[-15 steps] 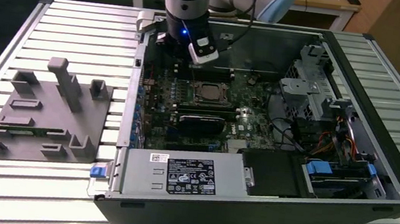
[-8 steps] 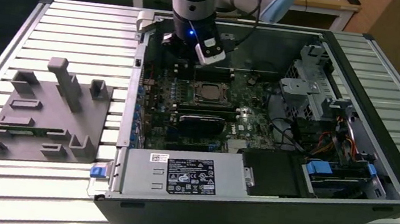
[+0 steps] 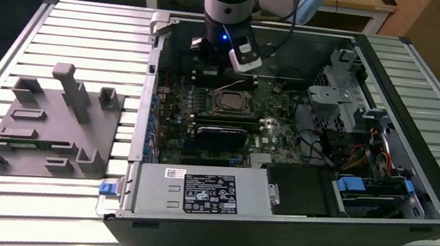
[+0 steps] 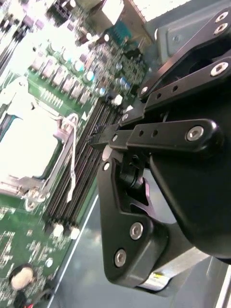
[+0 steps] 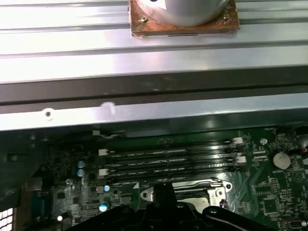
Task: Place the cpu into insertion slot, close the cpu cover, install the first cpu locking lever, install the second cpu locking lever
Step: 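Install the first cpu locking lever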
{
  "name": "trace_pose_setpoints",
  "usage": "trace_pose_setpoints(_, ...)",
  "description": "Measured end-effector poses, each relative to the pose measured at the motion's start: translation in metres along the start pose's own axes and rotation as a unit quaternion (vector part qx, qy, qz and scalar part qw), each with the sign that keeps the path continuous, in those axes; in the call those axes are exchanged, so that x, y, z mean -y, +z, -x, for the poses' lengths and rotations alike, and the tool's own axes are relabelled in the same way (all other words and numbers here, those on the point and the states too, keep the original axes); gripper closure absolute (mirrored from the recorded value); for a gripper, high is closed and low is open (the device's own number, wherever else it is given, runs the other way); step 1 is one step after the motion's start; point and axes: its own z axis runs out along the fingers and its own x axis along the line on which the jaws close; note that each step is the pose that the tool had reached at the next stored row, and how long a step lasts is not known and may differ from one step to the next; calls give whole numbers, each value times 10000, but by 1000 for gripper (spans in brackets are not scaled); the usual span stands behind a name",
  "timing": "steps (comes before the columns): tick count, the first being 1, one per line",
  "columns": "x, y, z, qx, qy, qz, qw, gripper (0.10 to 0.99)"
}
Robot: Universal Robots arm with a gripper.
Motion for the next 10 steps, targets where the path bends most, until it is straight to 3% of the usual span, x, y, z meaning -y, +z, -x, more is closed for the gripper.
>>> trace_pose_setpoints(6,-3,3,29,1,0,-1,10000,980)
trace_pose_setpoints(8,-2,5,30,16,-5,-54,10000,980)
trace_pose_setpoints(10,0,13,29,65,-11,-120,9999,980)
